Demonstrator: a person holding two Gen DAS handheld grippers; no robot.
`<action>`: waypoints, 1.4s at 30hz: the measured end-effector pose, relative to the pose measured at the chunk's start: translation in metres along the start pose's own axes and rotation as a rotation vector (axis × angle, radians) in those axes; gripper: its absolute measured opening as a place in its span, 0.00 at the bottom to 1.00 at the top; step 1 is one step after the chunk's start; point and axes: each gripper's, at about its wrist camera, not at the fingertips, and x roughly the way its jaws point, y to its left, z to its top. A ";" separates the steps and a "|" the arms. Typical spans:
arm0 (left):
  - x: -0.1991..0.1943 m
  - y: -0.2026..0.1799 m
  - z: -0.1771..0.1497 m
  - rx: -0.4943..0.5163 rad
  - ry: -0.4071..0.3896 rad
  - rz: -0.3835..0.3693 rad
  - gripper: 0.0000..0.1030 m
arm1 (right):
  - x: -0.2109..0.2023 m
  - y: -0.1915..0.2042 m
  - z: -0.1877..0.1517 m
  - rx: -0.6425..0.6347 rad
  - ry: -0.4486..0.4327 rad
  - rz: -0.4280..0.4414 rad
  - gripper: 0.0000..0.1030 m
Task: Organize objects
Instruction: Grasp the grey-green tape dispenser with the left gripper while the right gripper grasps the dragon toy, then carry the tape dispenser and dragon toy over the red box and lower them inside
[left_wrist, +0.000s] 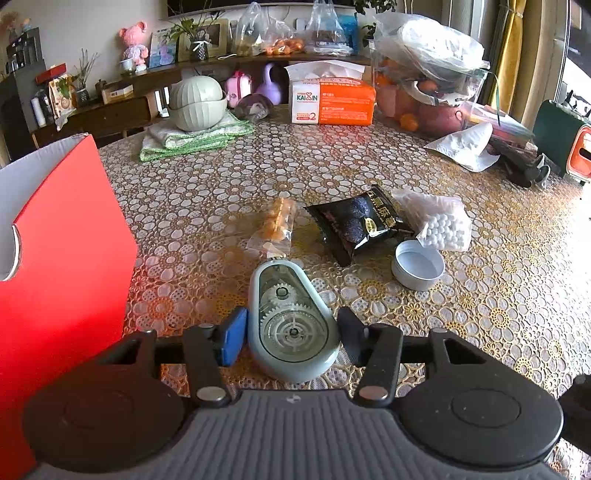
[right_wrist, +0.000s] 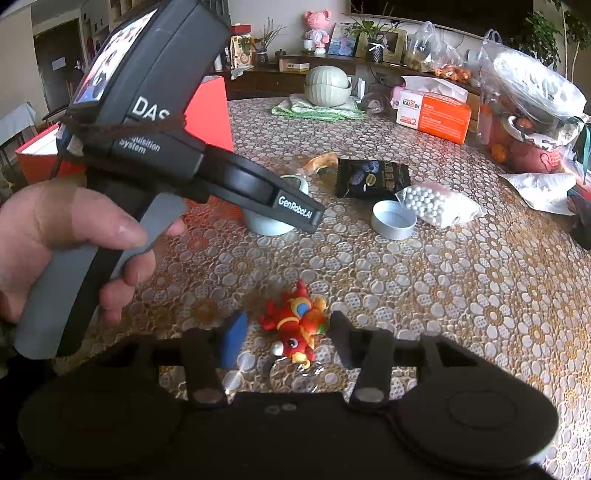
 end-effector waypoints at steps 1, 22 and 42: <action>0.000 0.000 0.000 -0.003 0.000 0.000 0.51 | 0.000 -0.001 0.000 0.004 0.001 -0.009 0.37; -0.051 0.005 -0.016 -0.051 -0.008 -0.060 0.50 | -0.041 -0.026 0.000 0.146 -0.033 -0.073 0.37; -0.170 0.039 -0.022 -0.078 -0.131 -0.134 0.50 | -0.112 0.010 0.035 0.113 -0.110 -0.027 0.37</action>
